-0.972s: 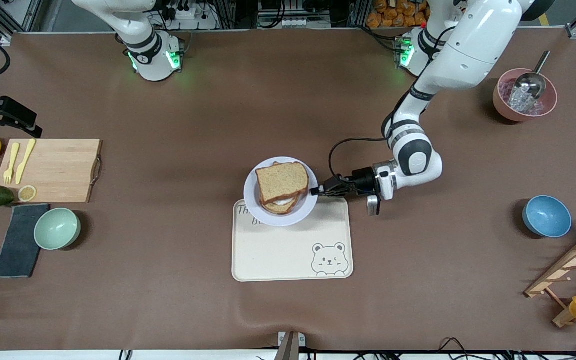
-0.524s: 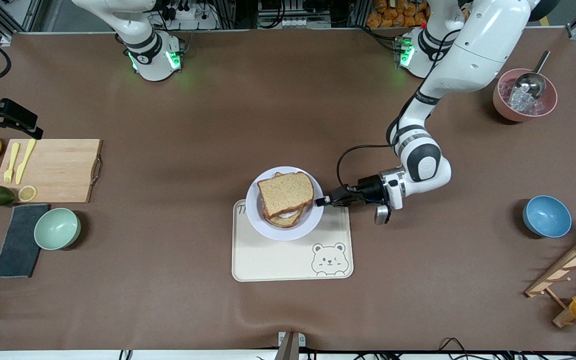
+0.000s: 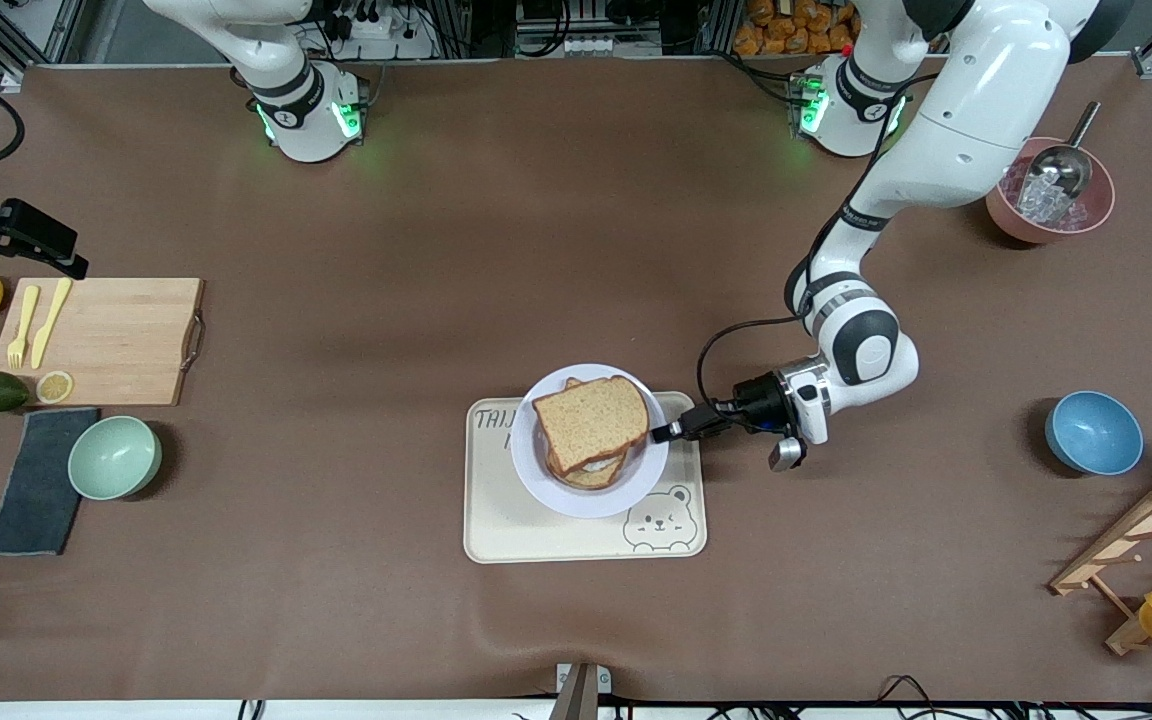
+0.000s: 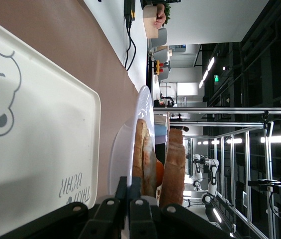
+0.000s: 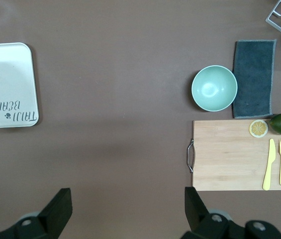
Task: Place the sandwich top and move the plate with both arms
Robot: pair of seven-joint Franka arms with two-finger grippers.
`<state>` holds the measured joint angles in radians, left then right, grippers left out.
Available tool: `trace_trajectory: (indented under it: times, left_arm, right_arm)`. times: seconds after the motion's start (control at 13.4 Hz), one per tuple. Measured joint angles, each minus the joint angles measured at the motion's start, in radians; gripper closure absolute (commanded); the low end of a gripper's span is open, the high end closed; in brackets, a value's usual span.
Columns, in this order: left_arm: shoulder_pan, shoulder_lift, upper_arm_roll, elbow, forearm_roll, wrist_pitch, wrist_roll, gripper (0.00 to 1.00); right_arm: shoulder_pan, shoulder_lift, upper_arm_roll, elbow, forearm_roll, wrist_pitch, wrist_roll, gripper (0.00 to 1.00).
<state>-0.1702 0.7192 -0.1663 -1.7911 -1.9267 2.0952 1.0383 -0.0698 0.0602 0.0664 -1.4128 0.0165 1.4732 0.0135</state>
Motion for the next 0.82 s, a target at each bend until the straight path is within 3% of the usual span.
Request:
trace_trajectory:
  times: [0.82]
  left_arm:
    - [0.013,0.130,0.021,0.072,0.003,0.002,0.000,1.00]
  right_arm:
    - [0.000,0.004,0.000,-0.007,0.000,0.000,0.002,0.00]
